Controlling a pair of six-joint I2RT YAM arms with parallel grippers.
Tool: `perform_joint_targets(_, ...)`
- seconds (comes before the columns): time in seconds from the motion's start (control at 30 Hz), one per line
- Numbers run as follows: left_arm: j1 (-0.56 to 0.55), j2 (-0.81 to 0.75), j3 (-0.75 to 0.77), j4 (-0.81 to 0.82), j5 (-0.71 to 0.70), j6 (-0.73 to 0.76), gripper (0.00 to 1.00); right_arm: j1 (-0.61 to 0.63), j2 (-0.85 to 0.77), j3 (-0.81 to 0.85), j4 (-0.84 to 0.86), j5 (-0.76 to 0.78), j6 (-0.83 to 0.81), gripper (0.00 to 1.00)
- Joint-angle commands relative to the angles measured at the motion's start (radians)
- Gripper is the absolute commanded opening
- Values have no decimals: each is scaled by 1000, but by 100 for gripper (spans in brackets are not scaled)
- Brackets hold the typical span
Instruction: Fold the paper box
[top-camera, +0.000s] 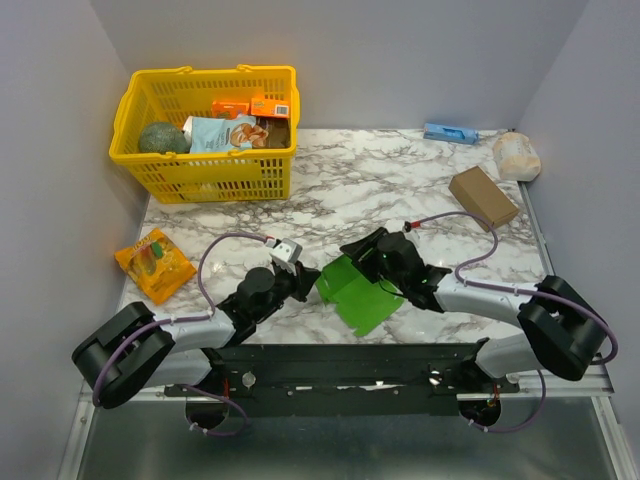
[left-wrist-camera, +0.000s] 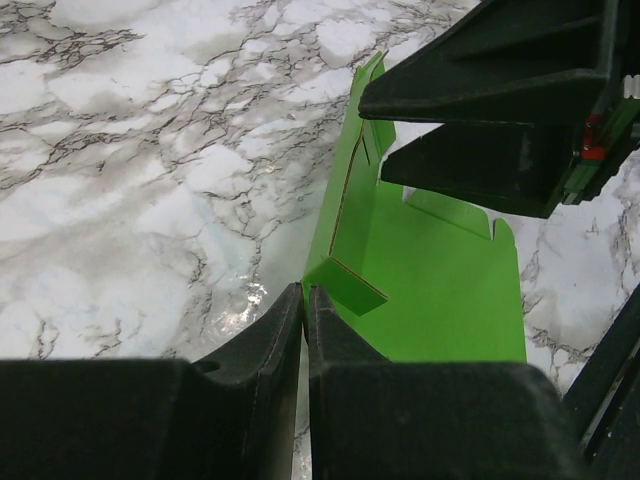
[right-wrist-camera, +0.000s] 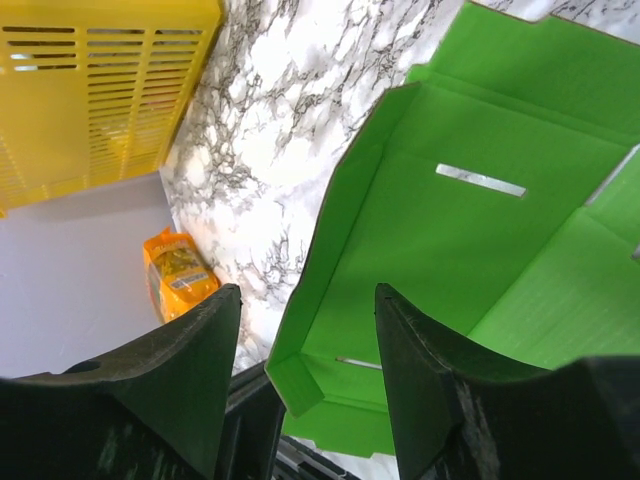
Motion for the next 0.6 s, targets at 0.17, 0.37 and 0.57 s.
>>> perform_joint_targets(0.17,-25,-29,-8,-20,-53,43,15,-28,74,33,46,-33,-14,59)
perform_joint_targets(0.37,-48,-29,0,-40,-80,60,15,-35,79,16,65,-32,-21,48)
perform_joint_targets(0.57,-59,-28,6,-46,-92,63,15,-35,68,-4,76,-32,-20,35)
